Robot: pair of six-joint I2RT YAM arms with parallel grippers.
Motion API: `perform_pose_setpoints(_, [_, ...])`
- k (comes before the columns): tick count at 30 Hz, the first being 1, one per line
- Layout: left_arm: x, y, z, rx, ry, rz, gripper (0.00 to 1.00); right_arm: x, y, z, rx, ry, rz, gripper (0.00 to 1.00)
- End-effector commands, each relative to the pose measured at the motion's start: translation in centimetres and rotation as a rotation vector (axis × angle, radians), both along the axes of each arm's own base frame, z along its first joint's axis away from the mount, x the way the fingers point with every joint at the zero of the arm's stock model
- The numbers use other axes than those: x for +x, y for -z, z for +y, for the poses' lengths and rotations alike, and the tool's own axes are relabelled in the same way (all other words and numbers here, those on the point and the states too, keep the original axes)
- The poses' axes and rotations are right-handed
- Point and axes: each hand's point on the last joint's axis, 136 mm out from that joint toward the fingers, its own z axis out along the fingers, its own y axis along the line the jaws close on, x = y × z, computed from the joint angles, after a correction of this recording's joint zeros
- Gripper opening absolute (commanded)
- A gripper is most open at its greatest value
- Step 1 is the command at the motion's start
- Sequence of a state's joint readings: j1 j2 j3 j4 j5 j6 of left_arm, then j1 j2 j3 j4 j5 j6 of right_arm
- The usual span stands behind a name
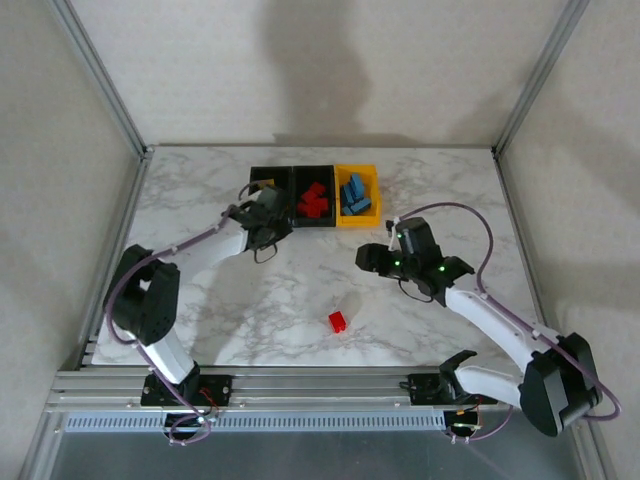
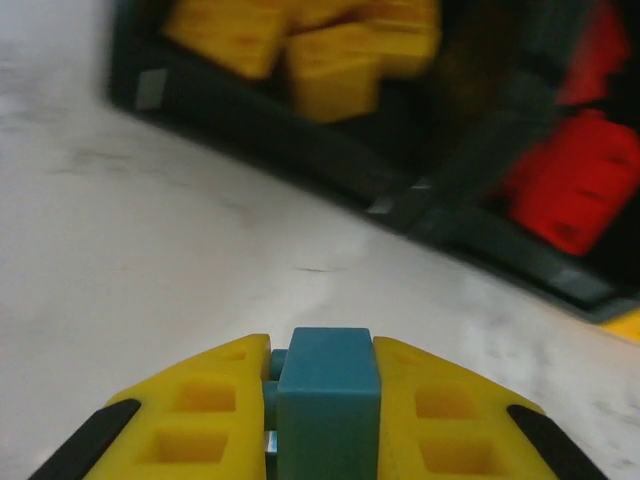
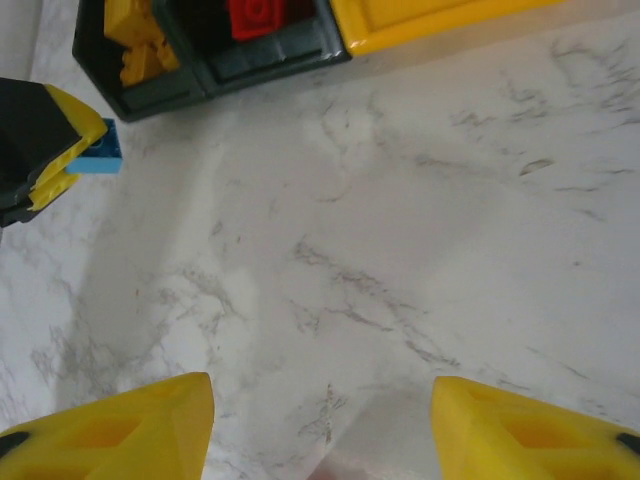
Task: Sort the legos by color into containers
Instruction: Pick up the lego from the middle-left of the table, then place the lego in the container.
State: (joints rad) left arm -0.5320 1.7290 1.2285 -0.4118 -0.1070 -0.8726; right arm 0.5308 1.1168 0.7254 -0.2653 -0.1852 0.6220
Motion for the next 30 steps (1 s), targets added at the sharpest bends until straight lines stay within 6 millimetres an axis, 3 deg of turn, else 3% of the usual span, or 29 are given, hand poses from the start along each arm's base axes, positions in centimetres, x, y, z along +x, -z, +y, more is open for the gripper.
perform_pose_setpoints(1, [1.1, -0.2, -3.8, 0.0, 0.079, 0.005, 0.11, 0.2, -0.2, -1.3, 0.023, 0.064, -0.006, 0.59])
perform_pose_setpoints(6, [4.4, -1.5, -10.4, -0.066, 0.154, -0.049, 0.09, 0.1, 0.2, -3.8, 0.016, 0.158, 0.01, 0.6])
perform_pose_setpoints(12, [7.4, -2.8, -15.8, -0.101, 0.221, -0.095, 0.09, -0.3, 0.1, -4.7, 0.013, 0.173, 0.013, 0.6])
perform_pose_setpoints(24, [11.4, -1.3, -19.8, -0.105, 0.286, -0.117, 0.13, -0.6, 0.2, -5.7, 0.01, 0.188, 0.021, 0.6])
perform_pose_setpoints(28, [12.4, -0.6, -19.5, -0.079, 0.275, -0.117, 0.16, -0.6, -0.4, -6.1, 0.013, 0.199, 0.008, 0.6])
perform_pose_setpoints(30, [12.7, -0.1, -19.0, -0.073, 0.262, -0.11, 0.24, -0.7, -0.7, -6.3, 0.016, 0.203, 0.0, 0.6])
